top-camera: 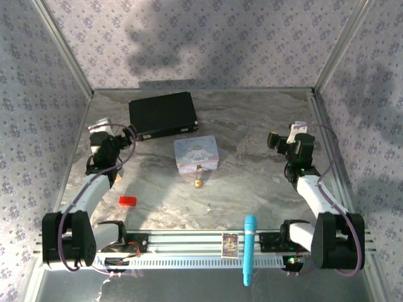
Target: Unlock a padlock with a key
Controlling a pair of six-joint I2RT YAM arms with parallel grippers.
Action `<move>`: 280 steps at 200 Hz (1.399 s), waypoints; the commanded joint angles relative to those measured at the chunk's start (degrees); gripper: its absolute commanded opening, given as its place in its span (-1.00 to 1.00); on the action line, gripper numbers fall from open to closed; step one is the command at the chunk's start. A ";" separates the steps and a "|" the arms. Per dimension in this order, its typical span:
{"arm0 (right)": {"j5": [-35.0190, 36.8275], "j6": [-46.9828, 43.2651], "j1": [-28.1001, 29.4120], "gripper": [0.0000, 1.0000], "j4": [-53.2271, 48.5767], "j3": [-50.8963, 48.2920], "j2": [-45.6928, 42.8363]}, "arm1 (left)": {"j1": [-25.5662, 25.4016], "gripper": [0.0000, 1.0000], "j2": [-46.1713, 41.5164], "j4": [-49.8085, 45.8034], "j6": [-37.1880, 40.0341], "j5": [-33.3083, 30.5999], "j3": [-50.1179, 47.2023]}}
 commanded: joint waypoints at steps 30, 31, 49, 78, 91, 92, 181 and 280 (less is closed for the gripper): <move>-11.90 9.39 -0.38 0.98 -26.72 9.34 -4.55 | 0.30 1.00 -2.37 -15.27 -21.24 17.02 3.93; -12.33 9.45 -0.36 0.98 -26.91 9.34 -4.66 | 0.29 1.00 -2.30 -15.56 -21.29 17.36 4.02; -15.54 11.81 1.56 0.98 -30.21 9.57 -6.77 | -0.73 1.00 -2.33 -18.68 -22.50 21.63 4.54; -15.49 14.76 7.88 0.98 -36.69 10.46 -8.80 | -7.00 1.00 -4.83 -22.74 -22.04 20.49 4.47; -13.82 16.71 12.04 0.98 -39.18 10.79 -8.90 | -11.15 1.00 -6.01 -25.11 -21.33 18.16 4.60; -13.65 16.85 12.35 0.98 -39.30 10.81 -8.86 | -11.63 1.00 -6.09 -25.22 -21.29 17.97 4.66; 3.49 36.31 48.76 0.88 -44.80 9.70 -4.57 | -33.03 1.00 -6.87 -38.77 -21.03 14.09 6.74; 9.18 51.33 70.20 0.32 -39.25 11.55 13.86 | -41.42 1.00 -9.64 -36.91 -28.89 13.31 1.84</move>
